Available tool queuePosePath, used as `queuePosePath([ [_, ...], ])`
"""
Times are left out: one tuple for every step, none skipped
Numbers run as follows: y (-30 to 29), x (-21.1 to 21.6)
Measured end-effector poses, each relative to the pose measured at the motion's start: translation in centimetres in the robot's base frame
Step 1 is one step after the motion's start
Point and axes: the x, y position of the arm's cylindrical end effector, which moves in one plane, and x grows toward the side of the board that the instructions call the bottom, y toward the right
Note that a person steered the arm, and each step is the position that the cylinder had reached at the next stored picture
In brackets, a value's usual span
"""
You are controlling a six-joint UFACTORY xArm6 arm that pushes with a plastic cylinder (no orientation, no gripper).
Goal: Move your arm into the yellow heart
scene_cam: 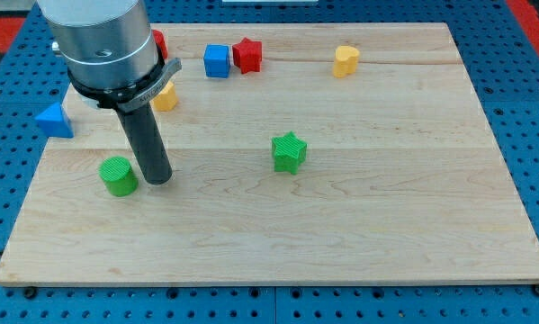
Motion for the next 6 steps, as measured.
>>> queuePosePath([
  [4.9,-2.5],
  [14.3,-5.7],
  [19.0,-7.1],
  [20.7,-8.8],
  [22.1,-12.6],
  [22.7,-16.2],
])
